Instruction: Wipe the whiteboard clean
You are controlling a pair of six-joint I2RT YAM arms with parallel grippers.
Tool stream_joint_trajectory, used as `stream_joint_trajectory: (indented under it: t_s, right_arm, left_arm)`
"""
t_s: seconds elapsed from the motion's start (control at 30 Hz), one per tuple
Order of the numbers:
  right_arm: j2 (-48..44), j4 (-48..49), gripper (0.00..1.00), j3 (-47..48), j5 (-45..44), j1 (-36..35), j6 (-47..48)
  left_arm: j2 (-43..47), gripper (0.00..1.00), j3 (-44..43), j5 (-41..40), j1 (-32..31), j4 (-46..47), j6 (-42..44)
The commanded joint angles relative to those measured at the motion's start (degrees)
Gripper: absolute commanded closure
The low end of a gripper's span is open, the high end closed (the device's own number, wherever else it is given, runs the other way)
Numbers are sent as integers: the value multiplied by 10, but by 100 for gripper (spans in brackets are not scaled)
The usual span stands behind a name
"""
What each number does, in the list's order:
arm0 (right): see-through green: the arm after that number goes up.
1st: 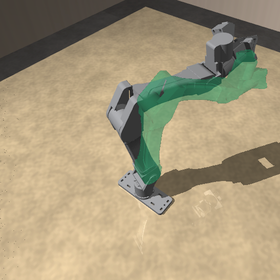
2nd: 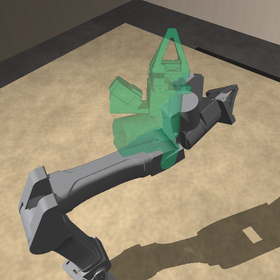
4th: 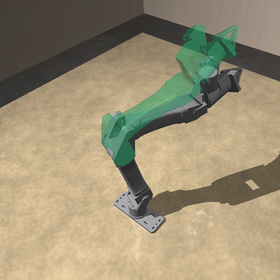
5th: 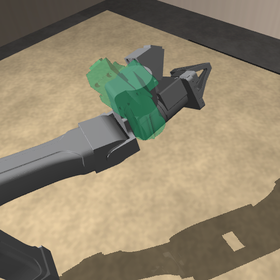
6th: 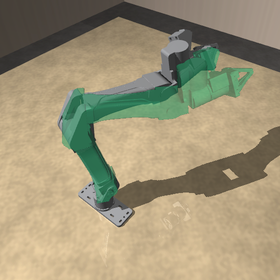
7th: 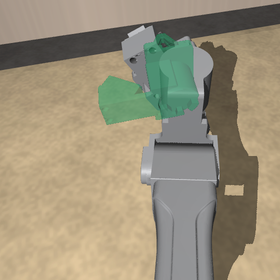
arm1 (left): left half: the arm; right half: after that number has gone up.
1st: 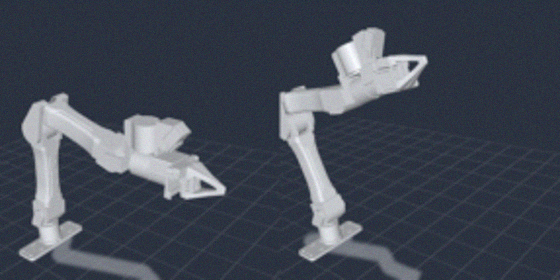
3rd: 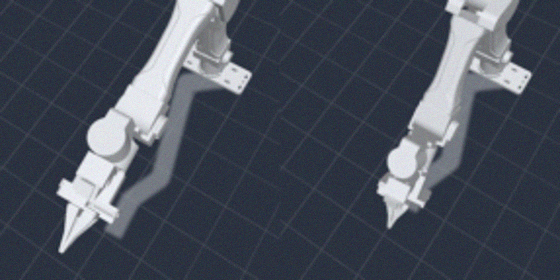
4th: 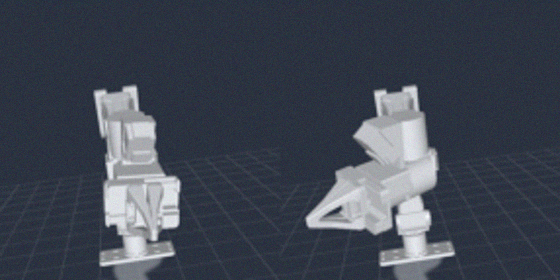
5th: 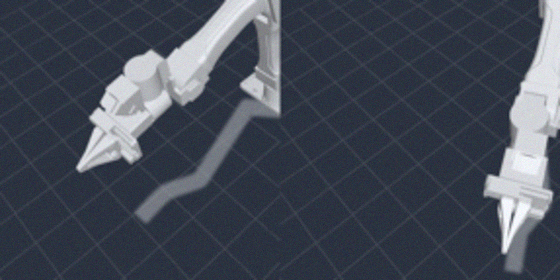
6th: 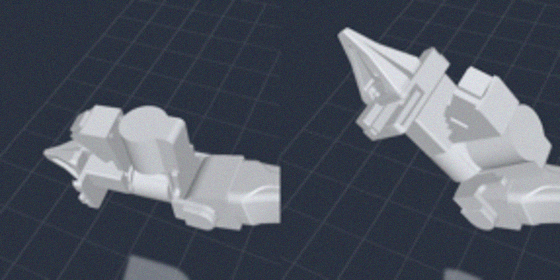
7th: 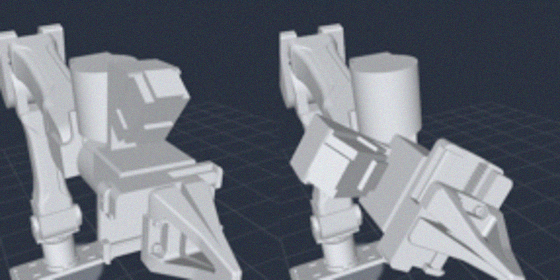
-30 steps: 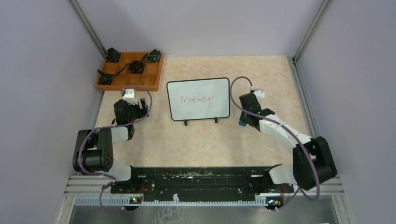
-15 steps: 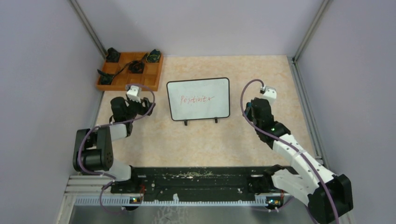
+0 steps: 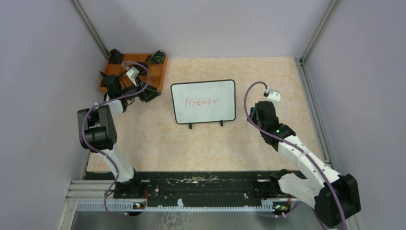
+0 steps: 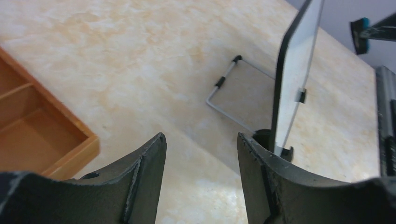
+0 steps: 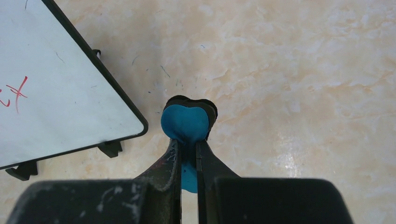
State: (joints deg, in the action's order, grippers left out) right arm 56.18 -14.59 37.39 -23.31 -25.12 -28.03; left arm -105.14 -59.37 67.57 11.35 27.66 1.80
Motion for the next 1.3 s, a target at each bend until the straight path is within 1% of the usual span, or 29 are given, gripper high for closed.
stream_joint_trajectory:
  t_s: [0.0,0.13,0.27,0.43,0.7,1.03,1.1,1.2,1.27]
  right_arm:
    - [-5,9,100,27,-5,-4,7]
    - [2,11,100,27,-2,-4,4]
    - [9,14,100,26,3,-4,2]
    - [13,16,100,28,9,-5,1]
    - [-8,-1,100,30,1,-5,7]
    - [-5,0,100,27,2,-5,10]
    - [-2,1,100,26,3,-5,10]
    - [-1,1,100,26,6,-5,10]
    - [-3,1,100,26,7,-5,10]
  left_arm:
    - [-20,37,-26,132,-2,-15,-29]
    - [-26,37,-31,170,-5,18,-67]
    - [-22,37,-33,181,-11,25,-70]
    - [-31,37,-56,170,-33,16,-70]
    - [-58,37,-100,159,-69,-13,-61]
    - [-61,42,-110,141,-109,-59,-22]
    - [-62,46,-111,136,-118,-62,-20]
    - [-68,61,-118,130,-126,-67,-18]
    - [-71,67,-122,130,-126,-67,-21]
